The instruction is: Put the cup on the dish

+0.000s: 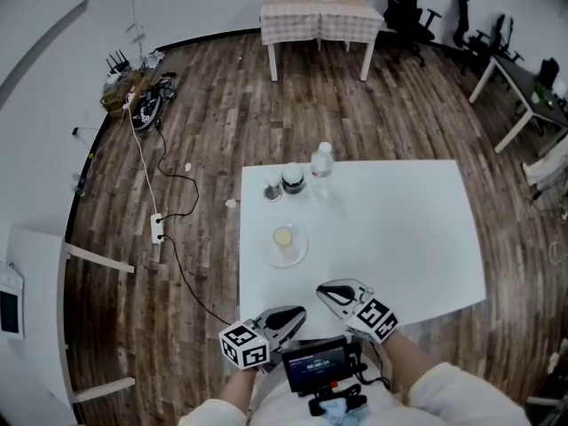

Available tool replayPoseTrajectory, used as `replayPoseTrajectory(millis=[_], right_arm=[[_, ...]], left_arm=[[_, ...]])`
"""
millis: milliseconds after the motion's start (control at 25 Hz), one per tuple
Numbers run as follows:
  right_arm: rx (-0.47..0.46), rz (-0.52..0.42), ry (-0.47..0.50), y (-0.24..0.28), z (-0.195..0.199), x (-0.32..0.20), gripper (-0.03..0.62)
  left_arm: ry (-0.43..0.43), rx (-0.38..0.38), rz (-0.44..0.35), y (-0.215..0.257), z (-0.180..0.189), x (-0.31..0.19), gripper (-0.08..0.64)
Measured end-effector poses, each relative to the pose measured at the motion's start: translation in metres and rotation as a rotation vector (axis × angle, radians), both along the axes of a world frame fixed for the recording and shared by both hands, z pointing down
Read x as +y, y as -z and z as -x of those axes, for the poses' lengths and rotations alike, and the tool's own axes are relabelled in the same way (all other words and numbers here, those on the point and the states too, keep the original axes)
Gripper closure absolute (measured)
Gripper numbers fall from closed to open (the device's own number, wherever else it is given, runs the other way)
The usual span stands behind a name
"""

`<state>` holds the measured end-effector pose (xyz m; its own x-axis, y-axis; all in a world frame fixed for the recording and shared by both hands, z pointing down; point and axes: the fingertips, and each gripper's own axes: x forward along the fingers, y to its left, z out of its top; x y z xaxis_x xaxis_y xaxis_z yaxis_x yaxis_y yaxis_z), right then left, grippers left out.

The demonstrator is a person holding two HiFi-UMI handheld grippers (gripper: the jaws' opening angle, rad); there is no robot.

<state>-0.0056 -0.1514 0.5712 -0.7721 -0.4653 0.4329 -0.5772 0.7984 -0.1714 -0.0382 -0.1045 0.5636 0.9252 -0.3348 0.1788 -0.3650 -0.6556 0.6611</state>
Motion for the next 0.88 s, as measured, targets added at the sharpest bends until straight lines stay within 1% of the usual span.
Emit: replayPoseTrajectory(millis=[240,480,880], right_arm=[[0.005,-0.013,-0.012,0.004,-0.018,0.014,0.554],[-0.029,-0.020,-0.038,0.019,-0.033,0.023,0.554],[-0.076,-0.044,-0.040,0.042,-0.048,0.041,0.554]], left_arm=[[-0.007,-0.008,-0.011,0.006,-0.009,0.004,0.541],[-0.021,-0.009,-0.047,0.021,-0.023,0.001,0.541],[-0.063,0.002,-0.067,0.033,-0.048,0.010,0.541]])
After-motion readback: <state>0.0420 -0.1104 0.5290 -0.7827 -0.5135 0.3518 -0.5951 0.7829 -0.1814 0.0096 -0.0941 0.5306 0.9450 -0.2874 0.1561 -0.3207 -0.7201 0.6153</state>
